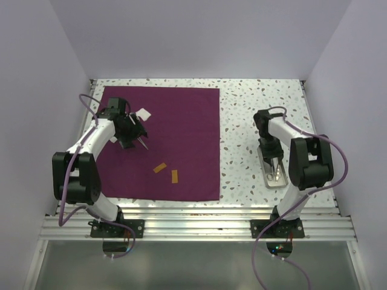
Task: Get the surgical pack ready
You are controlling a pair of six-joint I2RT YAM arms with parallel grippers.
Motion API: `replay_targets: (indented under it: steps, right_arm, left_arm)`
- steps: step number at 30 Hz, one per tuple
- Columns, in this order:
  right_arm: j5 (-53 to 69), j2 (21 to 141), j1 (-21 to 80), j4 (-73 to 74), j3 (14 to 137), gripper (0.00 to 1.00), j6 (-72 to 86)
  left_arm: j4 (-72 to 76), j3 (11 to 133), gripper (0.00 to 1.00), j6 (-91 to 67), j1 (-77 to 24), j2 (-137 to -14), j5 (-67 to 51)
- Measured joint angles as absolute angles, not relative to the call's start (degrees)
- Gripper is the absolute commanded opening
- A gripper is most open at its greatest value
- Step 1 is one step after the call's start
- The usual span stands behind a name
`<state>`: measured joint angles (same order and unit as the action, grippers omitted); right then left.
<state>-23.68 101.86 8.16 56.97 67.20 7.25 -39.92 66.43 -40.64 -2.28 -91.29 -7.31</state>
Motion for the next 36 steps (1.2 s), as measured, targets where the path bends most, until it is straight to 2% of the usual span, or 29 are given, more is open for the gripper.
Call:
replay_targets:
  steps: [9, 18, 30, 36]
  right_arm:
    - [-22.2, 99.7, 8.9, 59.0, 69.8, 0.47, 7.5]
    - [-14.1, 93.8, 16.7, 59.4, 82.9, 0.47, 9.3]
    - [-7.8, 93.6, 19.2, 59.1, 79.2, 0.46, 10.9]
    - [-6.4, 93.8, 19.2, 58.6, 79.2, 0.46, 11.1]
  left_arm:
    - [-40.0, 68.7, 0.72, -40.7, -2.3, -94.1, -6.4]
    - [-42.6, 79.3, 0.64, -40.9, -2.3, -105.8, 0.7]
    - [-45.7, 87.1, 0.57, -42.5, -2.9, -116.6, 9.2]
    - [-45.9, 88.1, 0.47, -43.9, -4.3, -119.1, 11.0]
